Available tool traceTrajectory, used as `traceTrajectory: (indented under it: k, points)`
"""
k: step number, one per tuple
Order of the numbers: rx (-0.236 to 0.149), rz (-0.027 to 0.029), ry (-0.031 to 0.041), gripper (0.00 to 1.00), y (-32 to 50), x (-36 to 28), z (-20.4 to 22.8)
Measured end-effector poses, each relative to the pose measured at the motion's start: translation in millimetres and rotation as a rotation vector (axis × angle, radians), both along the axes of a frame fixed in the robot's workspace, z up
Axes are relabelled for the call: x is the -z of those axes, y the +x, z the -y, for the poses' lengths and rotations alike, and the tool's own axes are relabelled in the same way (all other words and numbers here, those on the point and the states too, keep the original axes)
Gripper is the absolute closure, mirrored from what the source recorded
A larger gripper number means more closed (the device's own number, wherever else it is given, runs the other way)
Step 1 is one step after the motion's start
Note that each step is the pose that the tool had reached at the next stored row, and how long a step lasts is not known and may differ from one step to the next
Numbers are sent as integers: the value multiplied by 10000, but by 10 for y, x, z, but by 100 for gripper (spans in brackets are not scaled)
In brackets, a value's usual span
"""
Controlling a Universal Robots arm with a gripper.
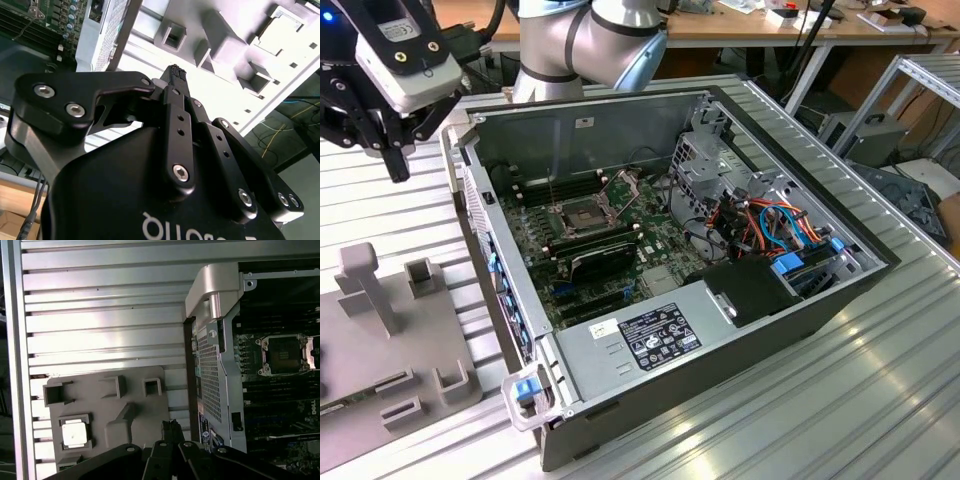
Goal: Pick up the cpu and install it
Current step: 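Reach for the cpu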
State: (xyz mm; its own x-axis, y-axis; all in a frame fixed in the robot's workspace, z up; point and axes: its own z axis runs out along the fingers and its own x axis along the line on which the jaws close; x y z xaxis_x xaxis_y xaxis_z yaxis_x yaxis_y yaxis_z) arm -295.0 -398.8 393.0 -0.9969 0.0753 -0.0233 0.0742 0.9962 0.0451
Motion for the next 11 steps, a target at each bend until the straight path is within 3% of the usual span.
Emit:
traceTrajectory:
  k: [5, 8, 11]
  points:
    - [1, 1, 0, 89, -68, 1, 0]
    - [0, 0, 0, 89, -165, 1, 0]
    - [0, 0, 0, 89, -210, 2, 0]
